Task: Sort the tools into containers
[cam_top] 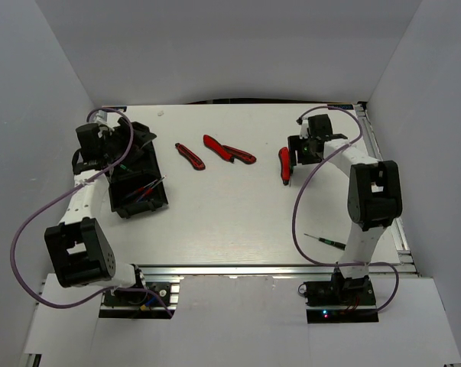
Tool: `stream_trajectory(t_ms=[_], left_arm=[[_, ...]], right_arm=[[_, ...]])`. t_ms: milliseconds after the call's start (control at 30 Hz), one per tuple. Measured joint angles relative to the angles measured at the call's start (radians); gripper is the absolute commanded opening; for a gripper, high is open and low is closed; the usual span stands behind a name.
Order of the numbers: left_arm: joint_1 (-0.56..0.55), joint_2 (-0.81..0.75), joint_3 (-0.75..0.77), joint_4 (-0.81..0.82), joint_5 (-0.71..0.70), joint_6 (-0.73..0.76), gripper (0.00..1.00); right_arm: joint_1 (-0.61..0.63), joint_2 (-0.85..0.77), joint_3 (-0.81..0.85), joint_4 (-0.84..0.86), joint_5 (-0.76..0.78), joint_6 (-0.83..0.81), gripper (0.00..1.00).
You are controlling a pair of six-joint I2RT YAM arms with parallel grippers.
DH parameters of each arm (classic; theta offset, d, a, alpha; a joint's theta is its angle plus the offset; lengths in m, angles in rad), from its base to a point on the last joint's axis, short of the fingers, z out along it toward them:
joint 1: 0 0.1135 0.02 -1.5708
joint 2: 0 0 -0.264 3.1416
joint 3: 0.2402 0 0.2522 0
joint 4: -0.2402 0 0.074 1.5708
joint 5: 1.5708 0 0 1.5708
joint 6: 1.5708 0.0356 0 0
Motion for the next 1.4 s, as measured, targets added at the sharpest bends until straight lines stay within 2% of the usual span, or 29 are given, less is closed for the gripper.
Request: stream_trajectory(t_ms=[300, 767, 900, 1067, 1133, 1300, 1400], left_arm=[[-0.011, -0.084, -0.066, 0.014, 0.082, -0.029, 0.98], [-0.011, -0.090, -0.066, 0.013, 0.113, -0.055, 0.98], [-0.011, -0.090, -0.066, 0.012, 0.118, -0.062, 0.98], [-0.011, -0.090, -0.066, 0.011, 0.129, -0.067, 0.98], [-0.012, -0.090, -0.066, 0.011, 0.138, -0.072, 0.95], [-0.036, -0.069, -0.066, 0.037, 0.184, -0.095, 0.79], [-0.101, -0.030, -0.066, 0.068, 0.213, -0.114, 0.73]], right_arm=[[0.011, 0.103, 0.108, 0.031, 0.121, 0.018, 0.58], [0.062, 0.160, 0.124, 0.056, 0.142, 0.018, 0.56], [0.074, 0.171, 0.124, 0.065, 0.142, 0.019, 0.52], [0.074, 0.192, 0.122, 0.077, 0.150, 0.019, 0.43], [0.073, 0.191, 0.121, 0.079, 0.154, 0.019, 0.38], [0.073, 0.191, 0.116, 0.087, 0.160, 0.016, 0.20], [0.068, 0.190, 0.116, 0.088, 0.155, 0.014, 0.05]])
